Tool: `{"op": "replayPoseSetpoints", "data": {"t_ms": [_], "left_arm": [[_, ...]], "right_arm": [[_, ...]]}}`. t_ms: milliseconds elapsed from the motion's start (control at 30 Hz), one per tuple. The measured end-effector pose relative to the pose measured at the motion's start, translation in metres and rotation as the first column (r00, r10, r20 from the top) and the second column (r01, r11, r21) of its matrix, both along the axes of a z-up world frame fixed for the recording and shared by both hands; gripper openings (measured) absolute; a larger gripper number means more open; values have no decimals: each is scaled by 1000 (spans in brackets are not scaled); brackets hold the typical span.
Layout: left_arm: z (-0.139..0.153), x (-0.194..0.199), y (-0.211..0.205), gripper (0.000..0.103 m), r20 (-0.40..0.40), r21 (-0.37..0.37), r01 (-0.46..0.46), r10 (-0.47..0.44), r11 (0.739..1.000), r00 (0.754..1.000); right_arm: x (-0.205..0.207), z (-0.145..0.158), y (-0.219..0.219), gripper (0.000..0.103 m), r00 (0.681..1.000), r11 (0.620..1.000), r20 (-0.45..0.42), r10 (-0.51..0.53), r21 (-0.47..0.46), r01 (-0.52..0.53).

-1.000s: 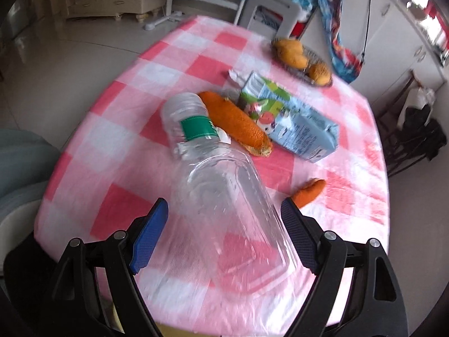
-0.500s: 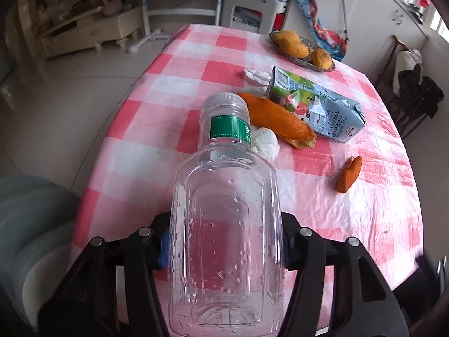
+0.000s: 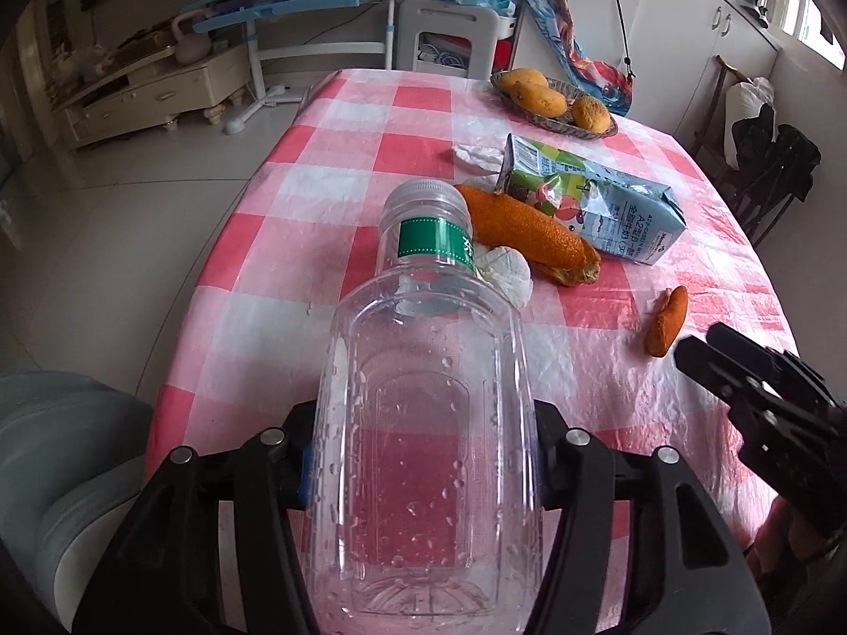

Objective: Collect trash
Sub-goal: 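Grasp the plastic bottle with the left gripper while the right gripper grasps an orange peel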

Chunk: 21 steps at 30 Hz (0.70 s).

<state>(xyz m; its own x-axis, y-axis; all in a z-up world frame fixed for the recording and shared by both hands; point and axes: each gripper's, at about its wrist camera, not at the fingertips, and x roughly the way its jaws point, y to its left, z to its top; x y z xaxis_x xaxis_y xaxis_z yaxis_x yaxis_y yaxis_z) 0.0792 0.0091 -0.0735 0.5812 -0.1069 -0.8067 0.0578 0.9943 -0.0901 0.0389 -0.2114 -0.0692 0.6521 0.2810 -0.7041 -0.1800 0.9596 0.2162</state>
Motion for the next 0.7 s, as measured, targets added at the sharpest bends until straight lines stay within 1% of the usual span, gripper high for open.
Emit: {"op": "replayPoseSetpoints", "data": {"t_ms": [67,100,233,267,300,367,467,700], "left_arm": [[0,0,0,56,3,-3,-2,2,1000,1000],[-1,0,0,57,3,-6,-2,2,1000,1000],[-2,-1,-2,59,4,-3,-1,1,1000,1000],[-2,-1,-3,60,5,0,0,0,1000,1000],[-3,-2,-3,61,7,3,0,0,1000,1000],[-3,-3,-4,63,10,12,-2,2,1000,1000],[-4,-3,-4,65,11,19,-8,8,1000,1000],[-1,-6,0,66,19,22,-33,33,999,999]], "right_arm": [[4,-1,4,49,1000,1000,-4,4,-8,-4],[6,-2,5,47,1000,1000,-10,4,-8,-4],[14,-2,6,43,1000,1000,-27,-2,-18,1],[15,-2,5,41,999,1000,-34,-3,-14,3],[17,-2,5,36,999,1000,-43,-5,-13,5],[19,-4,6,34,998,1000,-59,4,-21,-5],[19,-3,11,26,998,998,-59,23,-51,-26],[12,-3,8,16,998,997,-47,48,-62,-51]]}}
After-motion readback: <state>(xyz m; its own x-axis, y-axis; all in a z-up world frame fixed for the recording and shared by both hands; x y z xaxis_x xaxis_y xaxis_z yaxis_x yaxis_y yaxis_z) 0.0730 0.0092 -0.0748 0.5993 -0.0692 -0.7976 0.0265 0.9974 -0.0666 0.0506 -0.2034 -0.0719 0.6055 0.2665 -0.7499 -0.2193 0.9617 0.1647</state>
